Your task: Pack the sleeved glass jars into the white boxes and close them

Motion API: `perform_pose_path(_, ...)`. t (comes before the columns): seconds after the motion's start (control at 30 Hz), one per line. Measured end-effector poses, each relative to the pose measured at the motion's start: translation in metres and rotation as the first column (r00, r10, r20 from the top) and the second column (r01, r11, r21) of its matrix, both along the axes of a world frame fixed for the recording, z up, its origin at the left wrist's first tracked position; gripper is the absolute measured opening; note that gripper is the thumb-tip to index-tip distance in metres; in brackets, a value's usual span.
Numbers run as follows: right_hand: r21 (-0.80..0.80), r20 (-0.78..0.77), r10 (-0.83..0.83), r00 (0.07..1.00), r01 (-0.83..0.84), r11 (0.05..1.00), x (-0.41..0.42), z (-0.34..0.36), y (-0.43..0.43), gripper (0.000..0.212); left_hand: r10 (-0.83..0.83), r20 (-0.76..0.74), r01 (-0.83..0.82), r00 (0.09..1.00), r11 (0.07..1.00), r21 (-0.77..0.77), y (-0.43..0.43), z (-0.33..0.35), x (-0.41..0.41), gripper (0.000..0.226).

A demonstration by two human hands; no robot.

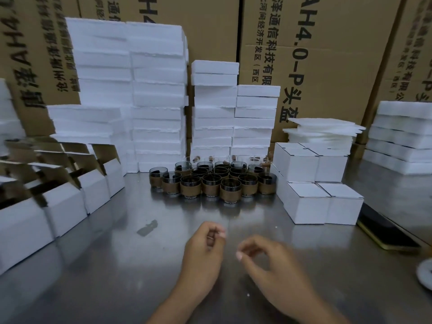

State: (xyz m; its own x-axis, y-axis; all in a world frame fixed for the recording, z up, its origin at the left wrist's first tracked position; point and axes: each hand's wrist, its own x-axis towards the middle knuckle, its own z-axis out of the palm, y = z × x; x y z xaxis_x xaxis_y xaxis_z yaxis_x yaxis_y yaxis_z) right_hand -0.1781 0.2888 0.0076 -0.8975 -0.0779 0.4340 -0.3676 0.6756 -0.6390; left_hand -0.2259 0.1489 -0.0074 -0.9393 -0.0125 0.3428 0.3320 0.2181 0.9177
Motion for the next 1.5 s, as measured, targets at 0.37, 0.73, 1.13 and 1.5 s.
perform_pose_path(0.37, 0.107, -0.057, -0.186, 0.981, 0.191, 0.976, 0.003, -0.025, 0.018, 0.025, 0.054, 0.014, -0.055, 0.998, 0.998, 0.044, -0.028, -0.001, 0.026, 0.021)
perform_pose_path(0.73, 0.227, -0.023, -0.201, 0.979, 0.201, 0.953, 0.003, -0.024, 0.017, 0.013, 0.33, -0.166, -0.332, 0.929, 0.943, 0.018, -0.142, 0.026, 0.056, 0.022)
perform_pose_path(1.13, 0.219, -0.021, -0.211, 0.977, 0.211, 0.953, 0.005, -0.022, 0.015, 0.015, 0.709, -0.297, -0.721, 0.64, 0.42, -0.551, -0.284, 0.05, 0.074, 0.04)
perform_pose_path(1.5, 0.221, -0.052, -0.191, 0.98, 0.198, 0.955, 0.005, -0.021, 0.015, 0.02, 0.7, -0.281, -0.704, 0.656, 0.433, -0.563, -0.269, 0.054, 0.077, 0.03)
